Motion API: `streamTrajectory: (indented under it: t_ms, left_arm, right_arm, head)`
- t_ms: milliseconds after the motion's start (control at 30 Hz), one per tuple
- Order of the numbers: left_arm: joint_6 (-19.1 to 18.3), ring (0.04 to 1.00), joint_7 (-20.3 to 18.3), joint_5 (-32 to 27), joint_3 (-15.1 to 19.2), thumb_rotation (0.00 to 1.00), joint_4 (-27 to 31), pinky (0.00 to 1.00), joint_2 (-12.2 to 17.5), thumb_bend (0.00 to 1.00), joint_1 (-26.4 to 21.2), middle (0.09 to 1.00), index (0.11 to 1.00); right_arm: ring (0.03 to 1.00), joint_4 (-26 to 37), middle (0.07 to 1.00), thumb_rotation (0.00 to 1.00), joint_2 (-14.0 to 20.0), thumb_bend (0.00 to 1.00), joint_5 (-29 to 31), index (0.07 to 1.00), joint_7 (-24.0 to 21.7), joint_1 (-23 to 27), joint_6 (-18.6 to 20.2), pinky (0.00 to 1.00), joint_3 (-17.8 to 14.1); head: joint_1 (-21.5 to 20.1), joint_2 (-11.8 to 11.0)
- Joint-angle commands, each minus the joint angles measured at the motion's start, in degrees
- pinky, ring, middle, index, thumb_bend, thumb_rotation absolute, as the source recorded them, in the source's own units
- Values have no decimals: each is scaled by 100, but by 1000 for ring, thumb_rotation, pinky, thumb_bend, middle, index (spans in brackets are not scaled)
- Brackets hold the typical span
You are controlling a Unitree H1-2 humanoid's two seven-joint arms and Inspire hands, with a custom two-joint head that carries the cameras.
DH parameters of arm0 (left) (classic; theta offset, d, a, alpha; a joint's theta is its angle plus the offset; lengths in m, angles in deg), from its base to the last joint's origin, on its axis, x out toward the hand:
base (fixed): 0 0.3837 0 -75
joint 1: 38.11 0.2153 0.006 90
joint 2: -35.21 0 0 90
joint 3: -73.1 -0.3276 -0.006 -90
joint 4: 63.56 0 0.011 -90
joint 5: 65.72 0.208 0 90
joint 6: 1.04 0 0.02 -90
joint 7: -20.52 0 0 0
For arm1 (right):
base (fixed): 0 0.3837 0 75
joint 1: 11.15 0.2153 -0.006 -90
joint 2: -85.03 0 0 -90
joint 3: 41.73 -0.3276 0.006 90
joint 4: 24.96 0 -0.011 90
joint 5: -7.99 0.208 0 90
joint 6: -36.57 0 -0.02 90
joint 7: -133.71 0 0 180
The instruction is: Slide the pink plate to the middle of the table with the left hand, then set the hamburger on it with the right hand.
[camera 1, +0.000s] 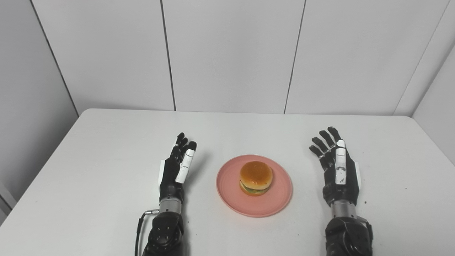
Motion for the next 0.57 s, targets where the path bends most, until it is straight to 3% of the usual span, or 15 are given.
streamTrajectory:
  t_ms: [0,133,333,533]
  left_arm:
    - [259,958,142,115,-21,804,106,938,-62,838,-10,953,937]
    - [289,964,192,111,-43,819,56,975,-74,850,27,962,957]
    - [219,983,127,75,-74,828,56,1000,-41,884,43,970,965]
    - [165,998,98,59,-99,843,115,1000,-23,872,71,982,984]
  right_arm:
    - [803,116,831,763,44,820,-43,837,12,46,-219,784,66]
    - [810,144,830,748,111,843,-165,834,77,10,-162,796,167]
    - [868,234,856,818,297,905,-660,840,177,-77,-55,922,470]
    - [929,421,900,863,434,829,-986,894,158,-201,163,986,768]
  head:
    - [11,15]
    - [20,30]
    - [20,54]
    - [9,87]
